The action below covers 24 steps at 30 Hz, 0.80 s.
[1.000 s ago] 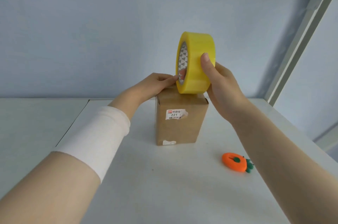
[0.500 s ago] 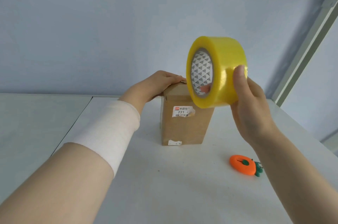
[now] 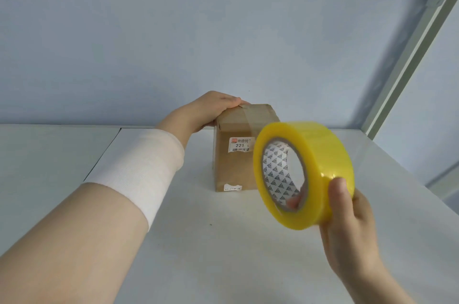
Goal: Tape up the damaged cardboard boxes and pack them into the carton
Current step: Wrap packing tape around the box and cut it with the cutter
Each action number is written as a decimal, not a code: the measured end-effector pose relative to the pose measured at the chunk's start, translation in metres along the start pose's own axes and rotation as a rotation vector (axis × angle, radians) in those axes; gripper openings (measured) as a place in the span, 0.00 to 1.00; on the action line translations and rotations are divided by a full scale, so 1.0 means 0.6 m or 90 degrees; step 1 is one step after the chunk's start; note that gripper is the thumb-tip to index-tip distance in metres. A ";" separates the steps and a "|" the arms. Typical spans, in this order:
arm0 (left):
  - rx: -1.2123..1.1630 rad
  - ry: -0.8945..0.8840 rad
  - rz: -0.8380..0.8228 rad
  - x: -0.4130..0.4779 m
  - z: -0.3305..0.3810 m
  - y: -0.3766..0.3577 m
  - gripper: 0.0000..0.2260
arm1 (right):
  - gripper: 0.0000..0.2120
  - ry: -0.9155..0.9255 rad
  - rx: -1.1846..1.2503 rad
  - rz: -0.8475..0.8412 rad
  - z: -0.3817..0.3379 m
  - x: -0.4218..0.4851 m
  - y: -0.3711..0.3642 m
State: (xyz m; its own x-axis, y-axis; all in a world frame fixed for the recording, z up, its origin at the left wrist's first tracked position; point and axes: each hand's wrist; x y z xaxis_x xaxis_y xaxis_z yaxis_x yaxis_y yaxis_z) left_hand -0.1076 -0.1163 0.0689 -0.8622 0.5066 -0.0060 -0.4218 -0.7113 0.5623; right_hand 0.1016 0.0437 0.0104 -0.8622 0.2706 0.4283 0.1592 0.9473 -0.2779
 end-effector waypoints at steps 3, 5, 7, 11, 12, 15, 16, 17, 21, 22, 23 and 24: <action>0.047 -0.019 0.020 -0.003 0.007 -0.004 0.11 | 0.18 0.003 -0.030 0.015 0.006 0.001 -0.009; 0.085 -0.083 0.099 -0.008 0.009 -0.006 0.09 | 0.15 0.004 -0.035 -0.010 0.005 0.005 -0.020; 0.106 -0.167 0.169 -0.027 0.000 -0.003 0.10 | 0.16 0.003 -0.017 -0.015 0.008 0.007 -0.020; 0.217 -0.197 0.068 -0.082 -0.020 -0.018 0.28 | 0.11 -0.014 -0.011 -0.009 0.002 0.010 -0.018; 0.226 -0.203 0.087 -0.089 -0.023 -0.026 0.28 | 0.08 -0.028 -0.009 -0.013 -0.003 0.013 -0.020; 0.166 -0.214 0.161 -0.095 -0.012 -0.032 0.22 | 0.16 -0.025 -0.026 -0.010 -0.043 0.047 -0.019; 0.114 -0.186 0.159 -0.095 -0.006 -0.030 0.19 | 0.14 -0.014 -0.029 -0.025 -0.064 0.062 -0.021; 0.042 -0.145 0.143 -0.098 0.001 -0.029 0.17 | 0.13 -0.015 -0.020 -0.064 -0.087 0.078 -0.022; -0.127 0.029 0.079 -0.103 -0.003 -0.043 0.15 | 0.19 -0.120 0.018 -0.186 -0.134 0.134 -0.037; -0.128 0.055 0.074 -0.104 -0.011 -0.050 0.13 | 0.20 -0.145 0.003 -0.182 -0.126 0.144 -0.040; -0.134 0.082 0.075 -0.104 -0.021 -0.057 0.11 | 0.20 -0.168 -0.010 -0.164 -0.116 0.150 -0.045; -0.148 0.105 0.088 -0.103 -0.030 -0.063 0.10 | 0.20 -0.187 -0.017 -0.142 -0.105 0.156 -0.049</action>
State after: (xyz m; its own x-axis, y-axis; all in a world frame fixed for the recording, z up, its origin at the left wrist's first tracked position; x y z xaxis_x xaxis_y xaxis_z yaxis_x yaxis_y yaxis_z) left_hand -0.0433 -0.1293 0.0330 -0.9416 0.3252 -0.0872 -0.3339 -0.8696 0.3637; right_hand 0.0468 0.0518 0.1131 -0.9779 0.0004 0.2092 -0.0385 0.9826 -0.1819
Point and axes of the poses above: each hand's wrist, its own x-axis towards the middle knuckle, its own y-axis out of the back of the hand, z = x × y, and after that the axes turned 13 degrees about x, right-handed
